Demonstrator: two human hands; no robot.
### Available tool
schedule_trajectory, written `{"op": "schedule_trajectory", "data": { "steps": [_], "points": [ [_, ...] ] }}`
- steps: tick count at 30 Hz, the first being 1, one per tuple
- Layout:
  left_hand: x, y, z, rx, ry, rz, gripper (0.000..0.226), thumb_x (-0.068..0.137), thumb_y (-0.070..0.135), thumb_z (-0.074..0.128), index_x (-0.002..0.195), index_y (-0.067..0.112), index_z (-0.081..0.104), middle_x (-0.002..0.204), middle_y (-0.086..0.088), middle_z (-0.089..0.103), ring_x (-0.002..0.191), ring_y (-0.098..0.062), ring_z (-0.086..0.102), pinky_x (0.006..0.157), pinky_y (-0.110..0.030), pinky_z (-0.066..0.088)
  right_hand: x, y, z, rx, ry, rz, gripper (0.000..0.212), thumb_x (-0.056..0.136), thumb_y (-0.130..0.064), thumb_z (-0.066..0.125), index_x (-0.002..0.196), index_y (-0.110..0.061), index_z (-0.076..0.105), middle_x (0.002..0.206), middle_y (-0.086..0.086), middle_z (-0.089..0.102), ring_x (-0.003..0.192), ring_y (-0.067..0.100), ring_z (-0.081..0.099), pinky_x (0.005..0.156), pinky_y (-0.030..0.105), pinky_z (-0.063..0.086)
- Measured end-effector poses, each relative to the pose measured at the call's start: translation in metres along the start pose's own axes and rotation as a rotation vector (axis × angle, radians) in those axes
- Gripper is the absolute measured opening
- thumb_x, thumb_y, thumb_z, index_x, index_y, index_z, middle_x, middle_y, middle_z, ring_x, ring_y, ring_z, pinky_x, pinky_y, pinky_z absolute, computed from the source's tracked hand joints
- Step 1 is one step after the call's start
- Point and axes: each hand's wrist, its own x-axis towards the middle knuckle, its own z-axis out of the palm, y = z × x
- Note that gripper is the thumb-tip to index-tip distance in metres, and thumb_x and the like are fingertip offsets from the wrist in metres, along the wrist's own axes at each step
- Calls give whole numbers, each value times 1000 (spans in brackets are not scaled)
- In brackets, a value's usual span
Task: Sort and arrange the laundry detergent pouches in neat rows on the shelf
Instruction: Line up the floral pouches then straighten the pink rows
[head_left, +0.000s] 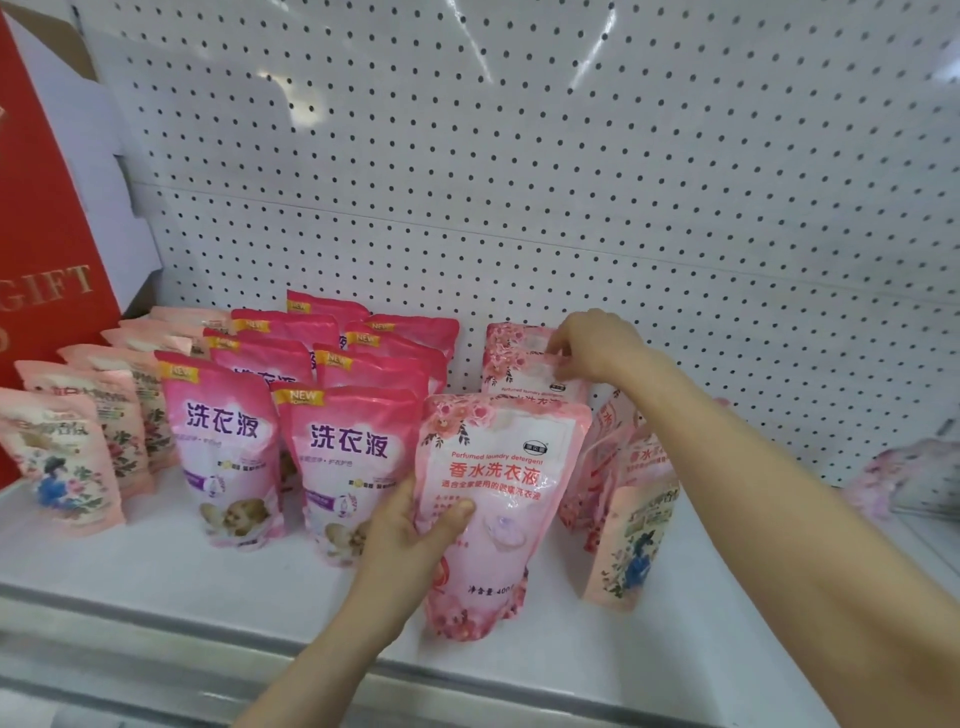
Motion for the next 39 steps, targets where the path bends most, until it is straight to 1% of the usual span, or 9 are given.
{"op": "schedule_trajectory", "data": {
  "steps": [3, 5, 8, 14, 20, 28, 30, 33, 39],
  "points": [
    [-1, -3, 2, -22, 4, 10, 30, 86, 4, 65, 111, 22, 65, 100, 11, 75, 95, -6, 70, 73, -15, 54, -37, -5, -34, 404, 79, -86, 25, 89, -45, 66, 103, -26, 73, 96, -8, 75, 93, 12, 69, 84, 31, 54],
    [0, -4, 5, -31, 1, 24, 31, 87, 5, 65, 115, 19, 64, 103, 10, 75, 97, -6, 70, 76, -15, 54, -78, -18, -55, 687, -126, -220, 34, 85, -56, 63, 95, -26, 76, 87, -11, 76, 84, 5, 70, 79, 22, 53],
    [0, -7, 10, -27, 10, 60, 32, 86, 8, 67, 116, 19, 64, 105, 7, 74, 98, -8, 70, 77, -18, 55, -113, -32, -44, 582, -263, -319, 31, 82, -44, 74, 76, -13, 70, 67, 1, 63, 58, 8, 52, 59, 24, 42],
    [2, -25, 20, 143, 53, 163, 38, 84, 15, 72, 114, 32, 57, 107, 13, 70, 96, 0, 66, 80, -26, 55, -108, -25, -5, 589, 39, -208, 45, 84, -27, 77, 68, 8, 52, 60, 8, 44, 52, 11, 35, 50, 20, 29],
    [3, -53, 14, 408, -53, 219, 74, 83, 23, 72, 145, 28, 33, 136, 18, 46, 123, 2, 47, 98, -13, 37, -89, -29, 3, 479, 137, -101, 52, 88, -22, 72, 51, -19, 36, 50, -6, 32, 49, 11, 29, 54, 29, 26],
    [30, -73, 16, 642, -222, 114, 70, 89, 25, 66, 149, 16, 32, 154, 0, 33, 138, -18, 37, 112, -36, 34, -57, -26, 16, 264, 92, -71, 38, 89, -20, 67, 58, -23, 47, 58, -7, 46, 56, 11, 42, 65, 30, 40],
    [33, -78, 14, 641, -235, 125, 69, 88, 23, 67, 148, 16, 34, 154, -1, 35, 138, -17, 37, 113, -37, 34, -68, -21, 9, 350, 150, -43, 10, 88, -24, 69, 81, -31, 71, 79, -9, 69, 75, 9, 61, 78, 30, 50],
    [33, -81, 12, 633, -236, 149, 66, 87, 22, 68, 146, 16, 39, 149, 0, 41, 135, -17, 42, 111, -38, 37, -99, 6, -2, 506, 407, 93, 20, 91, -18, 64, 106, -25, 75, 95, -5, 76, 92, 11, 69, 91, 31, 52],
    [23, -55, 40, 488, -174, 236, 34, 86, 16, 69, 119, 25, 62, 116, 9, 60, 98, -1, 60, 83, -6, 43, -164, 85, 26, 609, 632, 335, 34, 90, 0, 50, 102, -25, 70, 93, -9, 73, 92, 8, 67, 88, 33, 54]
  ]
}}
